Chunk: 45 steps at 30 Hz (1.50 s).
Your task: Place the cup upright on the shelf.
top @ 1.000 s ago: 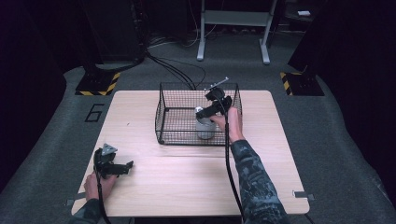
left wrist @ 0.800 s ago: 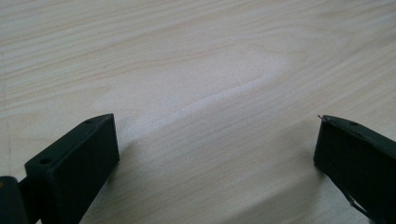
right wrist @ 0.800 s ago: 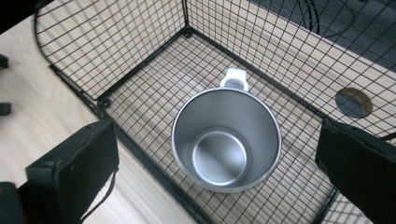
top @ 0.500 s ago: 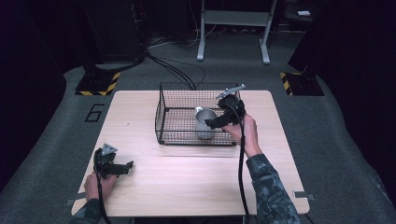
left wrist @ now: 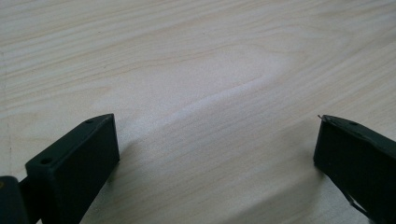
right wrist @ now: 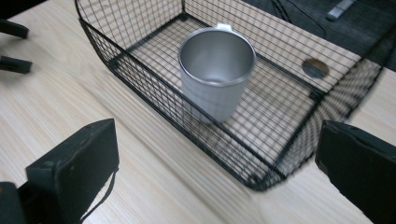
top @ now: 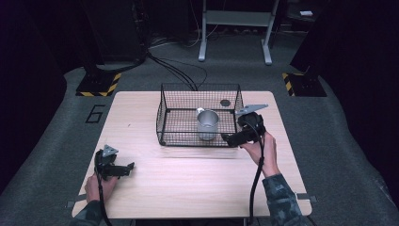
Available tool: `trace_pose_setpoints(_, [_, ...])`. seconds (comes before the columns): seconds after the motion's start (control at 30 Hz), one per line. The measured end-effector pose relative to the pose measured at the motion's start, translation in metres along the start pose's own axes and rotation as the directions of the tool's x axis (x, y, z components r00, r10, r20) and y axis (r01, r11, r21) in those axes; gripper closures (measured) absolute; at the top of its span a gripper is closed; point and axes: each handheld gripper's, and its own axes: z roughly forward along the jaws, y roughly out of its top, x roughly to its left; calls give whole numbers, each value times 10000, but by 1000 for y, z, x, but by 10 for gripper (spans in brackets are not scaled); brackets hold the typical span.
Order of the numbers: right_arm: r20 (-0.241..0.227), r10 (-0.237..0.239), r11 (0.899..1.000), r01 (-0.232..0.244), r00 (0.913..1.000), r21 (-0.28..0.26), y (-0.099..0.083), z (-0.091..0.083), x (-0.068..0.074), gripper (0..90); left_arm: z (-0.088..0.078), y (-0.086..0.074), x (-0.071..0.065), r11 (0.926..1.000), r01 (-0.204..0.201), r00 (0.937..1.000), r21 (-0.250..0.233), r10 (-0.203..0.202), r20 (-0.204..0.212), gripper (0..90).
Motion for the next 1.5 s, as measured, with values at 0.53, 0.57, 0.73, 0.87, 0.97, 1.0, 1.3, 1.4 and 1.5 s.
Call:
trace_pose_setpoints(0.53, [882,1339,9909,-1343,9871,-18,-93,-20,-31,0,1,-1,0,9999,-47,10000,-101,46,-80,1])
trace_pose_setpoints(0.57, [982,1525,9882,-1530,9834,-26,-99,-20,-31,0,1,-1,0,9999,-49,10000,-101,48,-80,2])
trace_pose_setpoints(0.73, [1075,2004,9797,-1982,9738,-308,-129,-20,-38,0,1,-1,0,9999,-44,10000,-102,43,-81,2])
trace_pose_setpoints(0.87, [1189,2251,9743,-2232,9671,-290,-153,-17,-42,0,1,0,0,9999,-50,10000,-101,49,-82,1])
trace_pose_setpoints(0.97, [1292,2429,9700,-2413,9614,-284,-168,-15,-44,0,1,0,0,9999,-48,10000,-98,47,-79,1])
trace_pose_setpoints(1.0, [1352,2442,9696,-2435,9602,-225,-174,-14,-45,0,1,-1,0,9999,-46,10000,-98,46,-80,1])
trace_pose_setpoints(1.3, [1680,2939,9556,-2935,9410,-277,-217,-9,-46,0,1,-1,0,10000,-28,10000,-71,28,-57,1])
trace_pose_setpoints(1.4, [1765,2956,9546,-2975,9389,-165,-224,-4,-47,0,1,0,0,9999,-47,10000,-96,46,-74,1])
trace_pose_setpoints(1.5, [1752,3044,9514,-3077,9363,-88,-232,3,-49,0,1,0,0,10000,-37,10000,-65,36,-54,1])
